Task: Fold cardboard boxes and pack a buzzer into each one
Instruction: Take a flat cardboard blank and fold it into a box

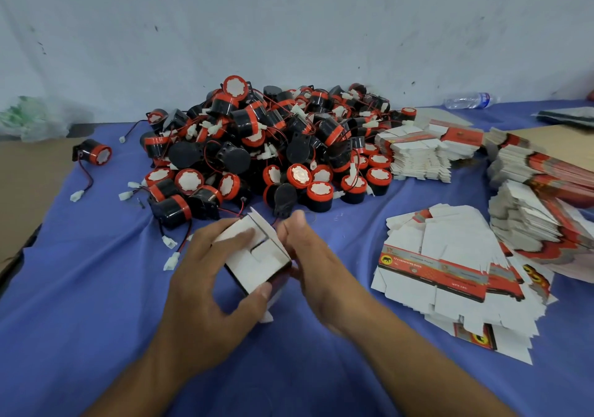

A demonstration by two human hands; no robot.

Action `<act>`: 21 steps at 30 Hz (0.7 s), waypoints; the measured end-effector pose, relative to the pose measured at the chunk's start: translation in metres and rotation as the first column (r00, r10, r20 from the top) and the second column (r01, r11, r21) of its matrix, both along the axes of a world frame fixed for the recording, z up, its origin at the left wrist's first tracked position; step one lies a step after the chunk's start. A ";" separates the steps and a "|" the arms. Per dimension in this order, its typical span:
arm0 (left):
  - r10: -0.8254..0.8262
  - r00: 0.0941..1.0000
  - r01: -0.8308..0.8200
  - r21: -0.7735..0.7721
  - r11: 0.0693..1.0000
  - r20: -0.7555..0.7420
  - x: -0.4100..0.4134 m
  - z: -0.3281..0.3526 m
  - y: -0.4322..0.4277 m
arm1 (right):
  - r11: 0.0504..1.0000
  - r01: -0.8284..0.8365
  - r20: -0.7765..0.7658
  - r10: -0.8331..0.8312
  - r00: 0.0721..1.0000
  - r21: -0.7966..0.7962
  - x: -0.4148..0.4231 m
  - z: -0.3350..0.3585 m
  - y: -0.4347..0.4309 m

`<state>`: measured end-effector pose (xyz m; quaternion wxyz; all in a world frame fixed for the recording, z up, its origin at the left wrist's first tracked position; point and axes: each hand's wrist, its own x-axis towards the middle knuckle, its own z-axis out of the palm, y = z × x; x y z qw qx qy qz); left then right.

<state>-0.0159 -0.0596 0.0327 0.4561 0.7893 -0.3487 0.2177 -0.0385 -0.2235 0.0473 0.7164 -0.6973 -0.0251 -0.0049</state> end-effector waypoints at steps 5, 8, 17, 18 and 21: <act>-0.038 0.998 0.036 0.036 0.999 0.058 -0.005 0.005 -0.004 | 0.972 -0.124 -0.076 0.111 0.991 -0.199 -0.006 0.015 -0.019; -0.039 0.996 0.035 0.044 0.998 0.084 -0.008 0.005 -0.004 | 0.934 -0.184 -0.038 0.181 0.983 -0.305 -0.010 0.022 -0.027; -0.036 0.999 0.036 0.021 0.999 0.037 -0.012 0.009 -0.005 | 0.844 -0.177 0.084 0.253 0.964 -0.507 -0.016 0.036 -0.031; -0.031 0.998 0.028 0.048 0.998 0.059 -0.011 0.009 -0.005 | 0.834 -0.160 0.092 0.244 0.965 -0.527 -0.015 0.036 -0.030; -0.003 0.996 -0.005 0.090 0.996 0.091 -0.010 0.008 -0.005 | 0.823 -0.139 0.109 0.235 0.966 -0.550 -0.014 0.036 -0.026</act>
